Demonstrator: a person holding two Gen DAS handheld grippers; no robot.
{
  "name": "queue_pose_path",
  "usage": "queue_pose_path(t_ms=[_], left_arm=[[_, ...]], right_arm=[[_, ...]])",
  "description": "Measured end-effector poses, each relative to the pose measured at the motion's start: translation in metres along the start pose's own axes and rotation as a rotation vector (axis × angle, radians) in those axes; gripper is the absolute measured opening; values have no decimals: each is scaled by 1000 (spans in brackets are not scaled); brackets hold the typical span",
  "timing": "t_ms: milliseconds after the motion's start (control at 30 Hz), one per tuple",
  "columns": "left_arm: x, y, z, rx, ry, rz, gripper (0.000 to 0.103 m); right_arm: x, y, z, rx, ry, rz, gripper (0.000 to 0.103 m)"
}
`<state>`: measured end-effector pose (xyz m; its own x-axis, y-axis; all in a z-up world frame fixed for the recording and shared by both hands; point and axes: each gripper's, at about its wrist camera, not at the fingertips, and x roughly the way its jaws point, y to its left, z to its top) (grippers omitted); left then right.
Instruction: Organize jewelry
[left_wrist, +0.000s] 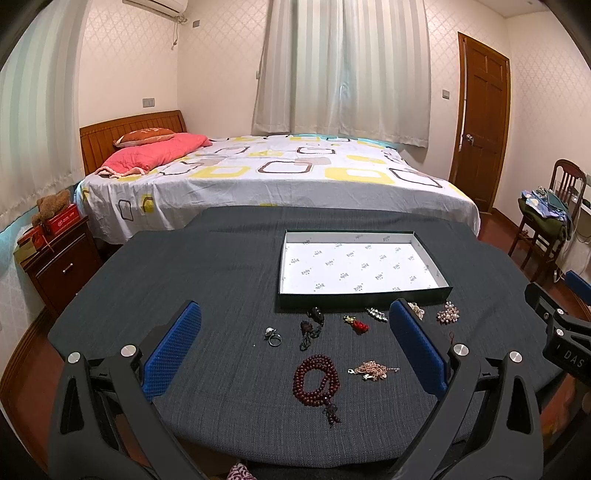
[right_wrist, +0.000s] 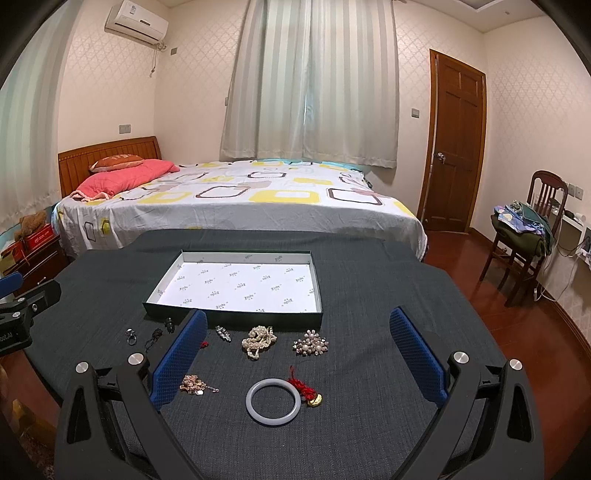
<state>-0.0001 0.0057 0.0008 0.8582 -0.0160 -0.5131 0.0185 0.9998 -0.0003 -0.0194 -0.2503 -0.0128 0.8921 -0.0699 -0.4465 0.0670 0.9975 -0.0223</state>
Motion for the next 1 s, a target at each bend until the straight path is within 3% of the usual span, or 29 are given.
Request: queue_pose_path(t_ms=[1000], left_arm=[[2,3,-8,-8,16,0,99]], right_arm=[[1,1,-3,0,3,1,96]])
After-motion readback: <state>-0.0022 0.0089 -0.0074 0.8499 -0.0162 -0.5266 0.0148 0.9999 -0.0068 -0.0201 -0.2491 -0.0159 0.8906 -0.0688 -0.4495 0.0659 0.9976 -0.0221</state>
